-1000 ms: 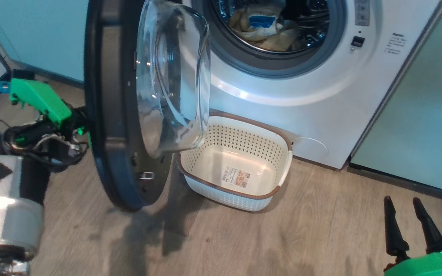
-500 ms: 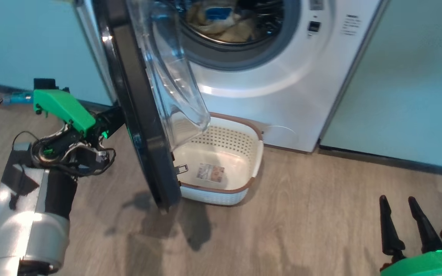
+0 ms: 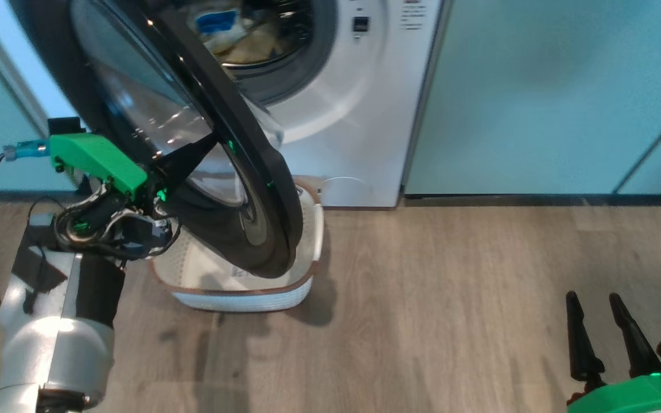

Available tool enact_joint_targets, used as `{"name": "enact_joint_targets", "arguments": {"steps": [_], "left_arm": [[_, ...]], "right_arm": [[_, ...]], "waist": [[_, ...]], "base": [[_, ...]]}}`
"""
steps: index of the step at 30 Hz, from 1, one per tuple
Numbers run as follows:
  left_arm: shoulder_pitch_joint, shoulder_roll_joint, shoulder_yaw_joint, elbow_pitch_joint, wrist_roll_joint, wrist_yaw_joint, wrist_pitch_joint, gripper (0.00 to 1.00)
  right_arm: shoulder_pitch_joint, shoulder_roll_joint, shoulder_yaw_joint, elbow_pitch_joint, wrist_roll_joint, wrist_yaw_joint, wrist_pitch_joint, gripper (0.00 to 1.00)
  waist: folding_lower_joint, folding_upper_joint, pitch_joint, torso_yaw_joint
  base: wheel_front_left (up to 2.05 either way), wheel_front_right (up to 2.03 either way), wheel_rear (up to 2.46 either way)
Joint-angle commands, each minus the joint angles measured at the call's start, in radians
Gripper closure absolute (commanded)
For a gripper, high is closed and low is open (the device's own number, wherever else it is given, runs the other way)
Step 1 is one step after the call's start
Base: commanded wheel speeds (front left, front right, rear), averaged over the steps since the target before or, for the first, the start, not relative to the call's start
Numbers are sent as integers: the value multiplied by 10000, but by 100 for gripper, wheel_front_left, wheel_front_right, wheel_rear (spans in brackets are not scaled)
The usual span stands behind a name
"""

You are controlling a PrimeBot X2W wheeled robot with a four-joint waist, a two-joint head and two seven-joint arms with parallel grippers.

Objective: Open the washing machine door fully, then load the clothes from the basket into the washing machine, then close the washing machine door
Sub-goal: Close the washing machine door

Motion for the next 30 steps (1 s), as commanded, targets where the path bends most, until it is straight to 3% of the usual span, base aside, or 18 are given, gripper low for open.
{"name": "enact_joint_targets", "arguments": {"steps": [1,14,27,29,30], "left_arm": [[-371,332,369,-277,-33,-53,-119,100],[-177,547,757,-64,-149,-90,-673,100],[93,641,956,-10,-319,-99,-828,100],[103,621,967,31,-362,-100,-815,90],[113,605,994,32,-375,-100,-860,76]], "right_arm": [[-439,-165,222,-299,15,-29,-96,0],[-333,-248,201,-421,21,-29,-96,0],[-296,-186,154,-450,6,-29,-96,0],[-278,-177,134,-456,12,-29,-96,0],[-268,-172,127,-460,13,-29,-96,0]], "waist": [[-1,0,-47,-453],[-1,0,-54,-1530],[-1,0,-166,-1091],[-1,0,-216,-910],[-1,0,-238,-816]], "base": [[0,0,0],[0,0,0],[0,0,0],[0,0,0],[0,0,0]]}}
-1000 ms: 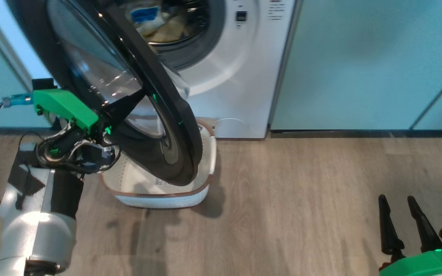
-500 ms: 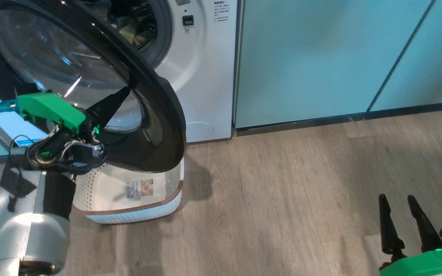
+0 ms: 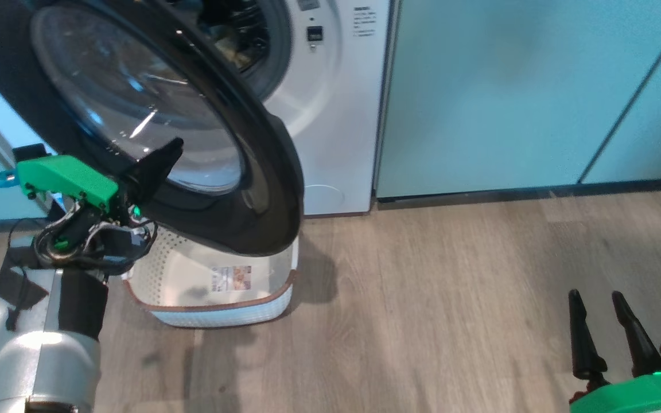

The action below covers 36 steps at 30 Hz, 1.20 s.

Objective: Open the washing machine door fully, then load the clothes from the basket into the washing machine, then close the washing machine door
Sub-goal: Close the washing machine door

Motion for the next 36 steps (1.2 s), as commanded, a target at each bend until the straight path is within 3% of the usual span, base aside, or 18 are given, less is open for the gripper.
{"name": "enact_joint_targets", "arguments": {"steps": [1,2,3,16,23,25,30,36], "left_arm": [[-277,448,326,-291,-46,-84,-96,58],[-276,456,340,-267,-13,-81,-168,34],[-272,477,335,-257,50,-82,-253,0],[244,1156,-530,-414,1838,-86,-2232,0],[729,1916,-1954,-898,3209,-87,-4291,0],[988,2311,-2733,-1016,3854,-87,-5406,0],[1175,2732,-3767,-969,4338,-87,-7141,0],[1328,3031,-4569,-1008,5030,-88,-8312,0]], "right_arm": [[-277,-144,149,-351,14,-29,-96,0],[-274,-139,143,-347,13,-29,-96,0],[-273,-132,126,-343,19,-29,-96,0],[-232,4,-93,-326,46,-29,-96,0],[-275,49,-167,-369,49,-29,-96,0],[-268,58,-193,-372,50,-29,-96,0],[-235,62,-201,-351,40,-29,-96,0],[-175,42,-211,-346,47,-29,-96,0]], "waist": [[0,0,-61,174],[0,0,-81,267],[0,0,-104,361],[0,0,-347,1426],[0,0,-316,1714],[0,0,-332,1760],[0,0,-376,1774],[0,0,-436,1735]], "base": [[0,0,0],[0,0,0],[0,0,0],[0,0,0],[0,0,0],[0,0,0],[0,0,0],[0,0,0]]}}
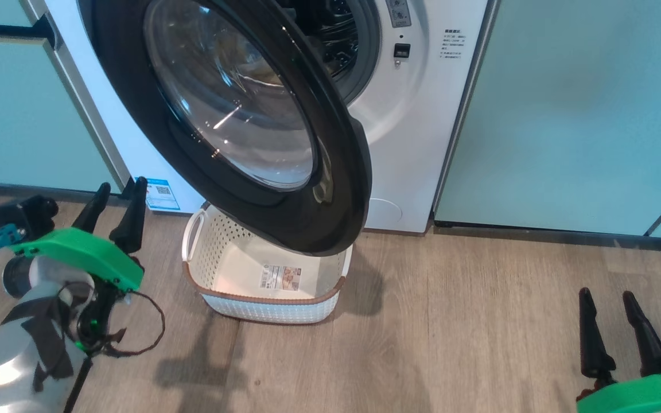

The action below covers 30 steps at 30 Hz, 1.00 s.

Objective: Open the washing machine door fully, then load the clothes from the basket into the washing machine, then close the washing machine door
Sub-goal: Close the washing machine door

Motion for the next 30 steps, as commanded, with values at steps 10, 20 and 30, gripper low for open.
{"name": "enact_joint_targets", "arguments": {"steps": [10,20,30], "left_arm": [[754,16,1831,-1490,2490,-11,-209,0],[2047,-1033,2954,-2006,3777,-11,-211,0],[2542,-1577,3232,-2085,4413,-11,-211,0]], "right_arm": [[-117,-70,56,-361,33,-29,-96,0],[4,-51,-22,-387,19,-29,-96,0],[-61,-15,7,-374,59,-29,-96,0]], "waist": [[0,0,-69,-69],[0,0,-149,9],[0,0,-138,-7]], "base": [[0,0,0],[0,0,0],[0,0,0]]}}
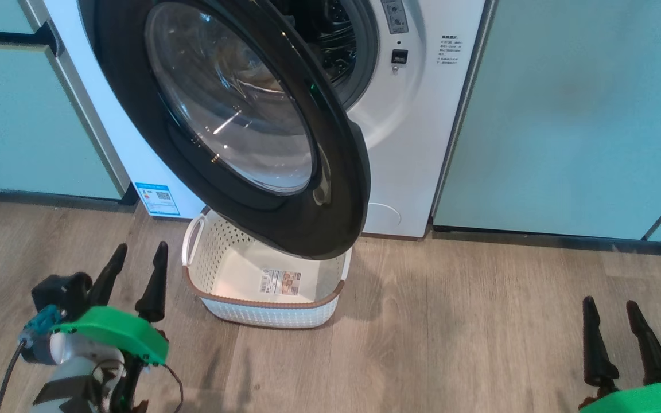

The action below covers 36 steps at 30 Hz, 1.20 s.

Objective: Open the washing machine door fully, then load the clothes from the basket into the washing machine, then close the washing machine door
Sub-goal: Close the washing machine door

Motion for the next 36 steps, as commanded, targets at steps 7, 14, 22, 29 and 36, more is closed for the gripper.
{"name": "enact_joint_targets", "arguments": {"steps": [7,14,22,29,36], "left_arm": [[-269,251,400,-337,232,-9,-62,0],[-184,199,496,-306,279,-9,-62,0],[-19,18,809,-279,303,-9,-62,0],[233,-300,978,-358,467,-9,-62,0],[190,-466,912,-405,578,-10,-62,0]], "right_arm": [[-262,-75,207,-321,54,-29,-96,0],[-271,-46,178,-330,52,-29,-96,0],[-350,47,-198,-534,845,-29,-96,100],[-970,-58,-752,-1472,1237,-29,-96,100],[-1930,-518,-287,-2916,1115,-29,-96,100]], "waist": [[0,-1,13,-8],[0,-1,25,-44],[0,-1,55,-1],[0,-1,130,218],[0,-1,125,677]], "base": [[0,0,0],[0,0,0],[0,0,0],[0,0,0],[0,0,0]]}}
